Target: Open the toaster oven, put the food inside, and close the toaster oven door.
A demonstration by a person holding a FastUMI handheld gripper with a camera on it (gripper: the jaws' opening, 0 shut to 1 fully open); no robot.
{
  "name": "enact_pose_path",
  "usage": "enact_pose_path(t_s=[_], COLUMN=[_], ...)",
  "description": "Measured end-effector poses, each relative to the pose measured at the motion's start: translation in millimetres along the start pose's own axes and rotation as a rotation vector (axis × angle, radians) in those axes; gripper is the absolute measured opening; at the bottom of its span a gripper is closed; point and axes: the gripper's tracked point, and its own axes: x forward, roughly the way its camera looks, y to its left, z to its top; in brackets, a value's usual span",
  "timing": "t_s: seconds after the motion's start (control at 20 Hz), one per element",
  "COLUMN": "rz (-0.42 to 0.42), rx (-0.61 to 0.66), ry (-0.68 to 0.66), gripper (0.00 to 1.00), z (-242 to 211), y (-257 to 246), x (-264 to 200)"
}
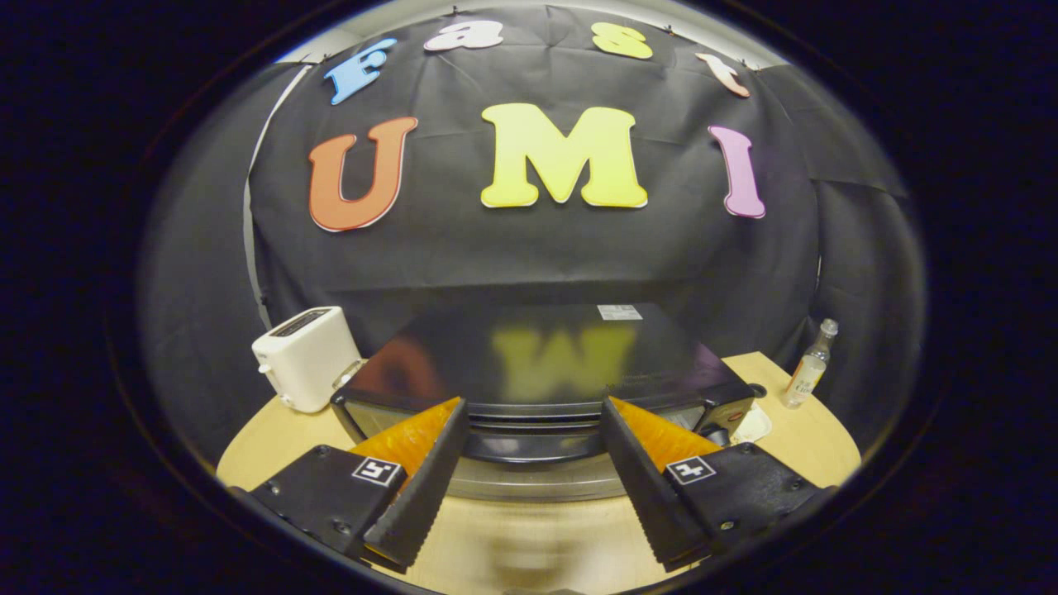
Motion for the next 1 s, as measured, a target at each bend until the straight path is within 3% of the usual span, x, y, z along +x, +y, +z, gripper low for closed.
enact_pose_path(t_s=[0.5,1.0], rz=[0.009,-0.013], rx=[0.01,-0.033], ry=[0.061,0.126], gripper=[1.0,1.0], z=[-25.0,-84.9], y=[-0.6,-4.1], x=[-35.7,-80.6])
